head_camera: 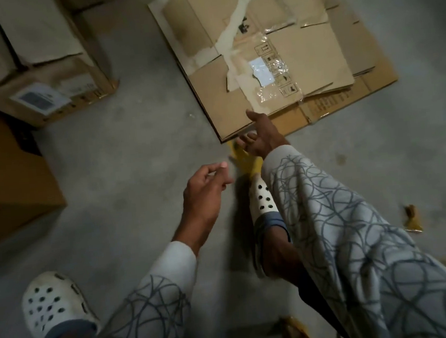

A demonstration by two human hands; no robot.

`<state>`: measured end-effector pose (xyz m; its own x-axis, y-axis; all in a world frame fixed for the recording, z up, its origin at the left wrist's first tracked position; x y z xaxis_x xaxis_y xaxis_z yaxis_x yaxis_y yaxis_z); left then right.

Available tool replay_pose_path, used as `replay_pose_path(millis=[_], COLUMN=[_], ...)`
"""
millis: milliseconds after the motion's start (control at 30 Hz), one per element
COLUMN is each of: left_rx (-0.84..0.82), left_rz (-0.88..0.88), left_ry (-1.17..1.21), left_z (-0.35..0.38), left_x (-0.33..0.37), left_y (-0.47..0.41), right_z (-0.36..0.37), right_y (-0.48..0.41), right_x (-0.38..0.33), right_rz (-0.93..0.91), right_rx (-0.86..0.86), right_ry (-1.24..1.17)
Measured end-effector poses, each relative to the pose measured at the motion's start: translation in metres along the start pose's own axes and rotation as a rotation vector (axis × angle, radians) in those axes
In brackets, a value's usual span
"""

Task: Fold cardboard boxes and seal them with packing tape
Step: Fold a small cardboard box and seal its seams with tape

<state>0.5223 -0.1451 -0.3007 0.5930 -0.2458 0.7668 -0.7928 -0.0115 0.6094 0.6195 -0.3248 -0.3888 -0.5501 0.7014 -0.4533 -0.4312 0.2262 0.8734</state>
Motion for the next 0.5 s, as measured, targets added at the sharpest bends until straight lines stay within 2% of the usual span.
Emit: replay_pose_path(millis=[167,367,500], left_rx=[0.038,0.024,0.045], left_rz=[0.001,-0.028,-0.022], left_ry=[-0.009,0.025,0.020], left_z=[-0.020,-0.009,-0.030], left_x=[-0.019,-0.052,-0.029], left_y=[-0.026,-0.035,-0.011], right_z=[0.006,0.023,0.054], right_y=[-0.026,-0.056,0.000], right_x=[0.022,0.015,-0.004], right_rz=[-0.008,-0.086,-0.135], right_rx=[-0.051,0.016,-0.038], right_ry=[-0.168,-0.017,-0.064])
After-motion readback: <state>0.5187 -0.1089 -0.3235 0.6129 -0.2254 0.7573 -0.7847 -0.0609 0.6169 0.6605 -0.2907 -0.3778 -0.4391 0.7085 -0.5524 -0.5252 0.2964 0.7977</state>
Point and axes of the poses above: each hand's wrist, its own y-axis away from the middle knuckle, its own z-axis out of the palm, x = y × z, the point moved 7 cm from there along -y, towards the middle knuckle, and after that the axes turned 7 degrees about -y, right-handed, at the moved point
